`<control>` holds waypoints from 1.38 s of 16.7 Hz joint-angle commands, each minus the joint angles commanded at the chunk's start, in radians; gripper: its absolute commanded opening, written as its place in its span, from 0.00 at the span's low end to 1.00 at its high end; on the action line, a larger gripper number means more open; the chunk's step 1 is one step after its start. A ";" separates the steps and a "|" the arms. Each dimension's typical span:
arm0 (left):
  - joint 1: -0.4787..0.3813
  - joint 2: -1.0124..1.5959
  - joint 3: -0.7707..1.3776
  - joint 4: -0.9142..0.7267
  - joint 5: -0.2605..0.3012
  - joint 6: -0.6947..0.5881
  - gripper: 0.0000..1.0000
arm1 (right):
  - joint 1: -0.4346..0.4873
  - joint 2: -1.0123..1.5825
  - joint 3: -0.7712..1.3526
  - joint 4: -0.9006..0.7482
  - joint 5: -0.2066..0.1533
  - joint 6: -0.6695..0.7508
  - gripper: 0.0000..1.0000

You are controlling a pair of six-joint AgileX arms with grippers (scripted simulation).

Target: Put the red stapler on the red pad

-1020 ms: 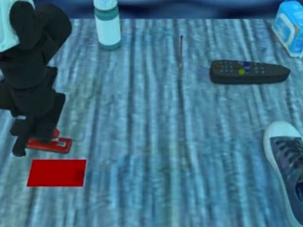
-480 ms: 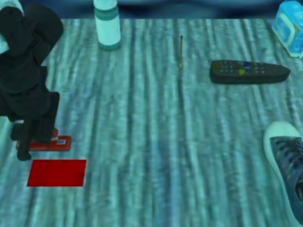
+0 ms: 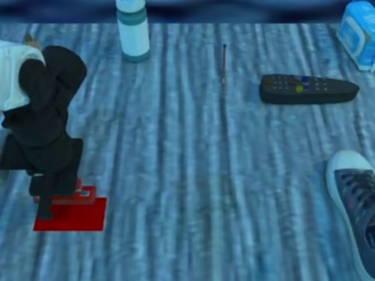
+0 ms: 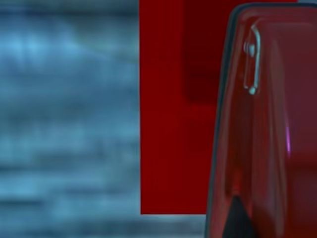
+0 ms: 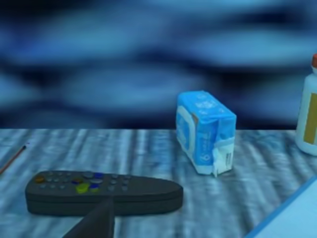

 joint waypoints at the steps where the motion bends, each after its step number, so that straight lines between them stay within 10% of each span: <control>1: 0.002 0.014 -0.031 0.047 0.001 0.003 0.00 | 0.000 0.000 0.000 0.000 0.000 0.000 1.00; 8: 0.008 0.045 -0.100 0.137 0.003 0.007 0.00 | 0.000 0.000 0.000 0.000 0.000 0.000 1.00; 21: 0.008 0.045 -0.100 0.137 0.003 0.007 0.98 | 0.000 0.000 0.000 0.000 0.000 0.000 1.00; 23: 0.008 0.045 -0.100 0.137 0.003 0.007 1.00 | 0.000 0.000 0.000 0.000 0.000 0.000 1.00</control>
